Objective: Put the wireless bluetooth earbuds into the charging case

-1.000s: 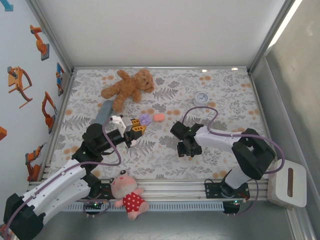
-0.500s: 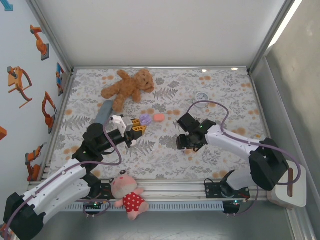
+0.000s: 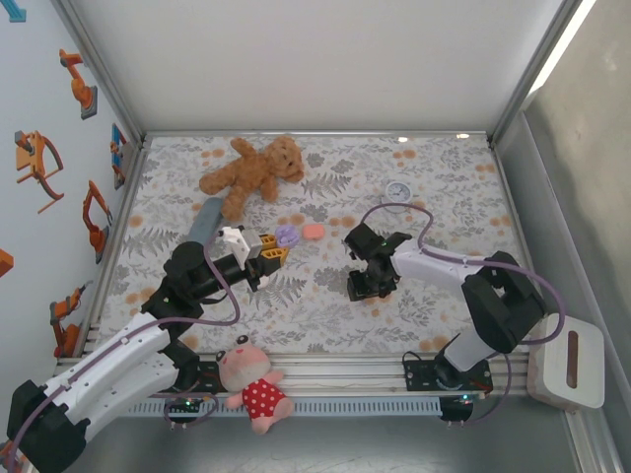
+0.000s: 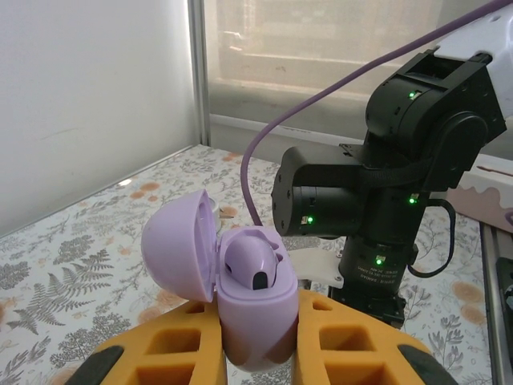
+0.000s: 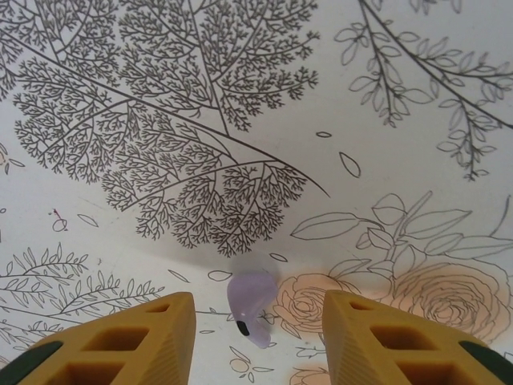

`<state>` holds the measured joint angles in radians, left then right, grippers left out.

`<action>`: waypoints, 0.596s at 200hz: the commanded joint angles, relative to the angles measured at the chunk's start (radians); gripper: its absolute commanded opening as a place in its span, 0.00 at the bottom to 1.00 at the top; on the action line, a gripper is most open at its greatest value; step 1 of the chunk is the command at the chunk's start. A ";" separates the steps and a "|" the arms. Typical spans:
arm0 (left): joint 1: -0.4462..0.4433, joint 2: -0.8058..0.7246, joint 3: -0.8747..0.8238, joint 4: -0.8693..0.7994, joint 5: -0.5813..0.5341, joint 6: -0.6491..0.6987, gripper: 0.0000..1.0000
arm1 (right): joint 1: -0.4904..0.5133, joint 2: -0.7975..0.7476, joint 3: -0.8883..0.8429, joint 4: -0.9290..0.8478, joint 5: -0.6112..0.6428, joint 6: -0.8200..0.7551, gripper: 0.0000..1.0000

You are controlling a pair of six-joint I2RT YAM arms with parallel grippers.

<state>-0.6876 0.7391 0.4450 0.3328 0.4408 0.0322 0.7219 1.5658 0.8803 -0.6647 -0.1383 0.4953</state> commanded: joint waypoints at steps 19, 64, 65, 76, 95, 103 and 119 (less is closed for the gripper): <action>-0.007 -0.011 0.029 -0.002 0.000 0.005 0.00 | -0.005 0.036 0.038 -0.017 -0.011 -0.024 0.39; -0.007 -0.009 0.029 -0.004 0.000 0.009 0.00 | -0.005 0.066 0.048 -0.020 -0.012 -0.027 0.36; -0.007 -0.009 0.029 -0.004 0.000 0.009 0.00 | -0.004 0.067 0.049 -0.019 -0.012 -0.027 0.36; -0.007 -0.010 0.029 -0.006 0.000 0.009 0.00 | -0.006 0.069 0.048 -0.021 -0.015 -0.026 0.35; -0.007 -0.007 0.029 -0.006 -0.001 0.010 0.00 | -0.006 0.072 0.047 -0.020 -0.018 -0.026 0.34; -0.006 -0.009 0.027 -0.006 -0.002 0.010 0.00 | -0.005 0.074 0.047 -0.021 -0.017 -0.026 0.32; -0.007 -0.005 0.027 -0.005 -0.001 0.011 0.00 | -0.006 0.078 0.045 -0.021 -0.019 -0.026 0.31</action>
<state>-0.6880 0.7391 0.4450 0.3206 0.4377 0.0326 0.7219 1.6276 0.9073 -0.6651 -0.1463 0.4736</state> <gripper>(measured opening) 0.192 0.320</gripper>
